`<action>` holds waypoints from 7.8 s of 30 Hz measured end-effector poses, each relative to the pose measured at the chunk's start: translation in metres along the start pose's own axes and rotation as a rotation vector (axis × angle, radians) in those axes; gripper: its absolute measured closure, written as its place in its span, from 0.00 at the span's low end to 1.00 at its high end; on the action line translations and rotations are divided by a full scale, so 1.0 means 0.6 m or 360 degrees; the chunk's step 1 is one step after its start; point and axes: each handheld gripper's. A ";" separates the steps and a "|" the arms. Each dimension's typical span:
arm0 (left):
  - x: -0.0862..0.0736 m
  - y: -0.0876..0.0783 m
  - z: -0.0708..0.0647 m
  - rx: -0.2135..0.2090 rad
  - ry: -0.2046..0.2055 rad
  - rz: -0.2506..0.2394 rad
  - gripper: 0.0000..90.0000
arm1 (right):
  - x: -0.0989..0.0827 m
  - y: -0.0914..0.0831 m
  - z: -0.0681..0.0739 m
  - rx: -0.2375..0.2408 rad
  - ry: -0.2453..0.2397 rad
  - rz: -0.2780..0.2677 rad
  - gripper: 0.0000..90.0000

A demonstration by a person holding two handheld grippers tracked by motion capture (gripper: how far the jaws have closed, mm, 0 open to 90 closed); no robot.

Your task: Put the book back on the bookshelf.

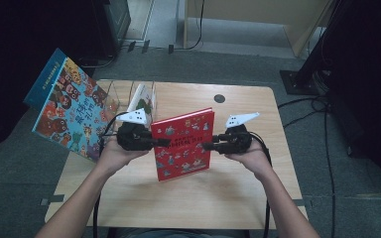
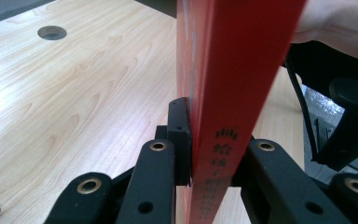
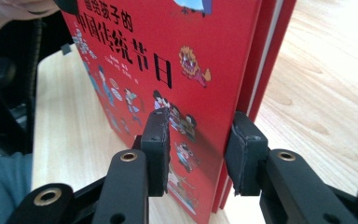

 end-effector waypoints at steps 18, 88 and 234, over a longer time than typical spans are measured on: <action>0.028 -0.015 0.000 0.0007 -0.0009 0.0180 0.86 | -0.038 0.020 -0.002 -0.0118 0.0048 -0.0154 0.68; 0.163 -0.122 0.019 0.0250 -0.0479 0.0518 0.89 | -0.140 -0.001 -0.064 -0.0467 0.0093 0.0230 0.55; 0.124 -0.275 0.232 0.1088 -0.1034 0.0305 0.89 | -0.172 0.040 -0.075 -0.0634 -0.0088 0.0068 0.51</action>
Point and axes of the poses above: each handheld gripper's, and its own axes: y roughly forward along the jaws, x roughly out of its top, z roughly to its left, and after that the axes turned 8 degrees about -z, right-handed
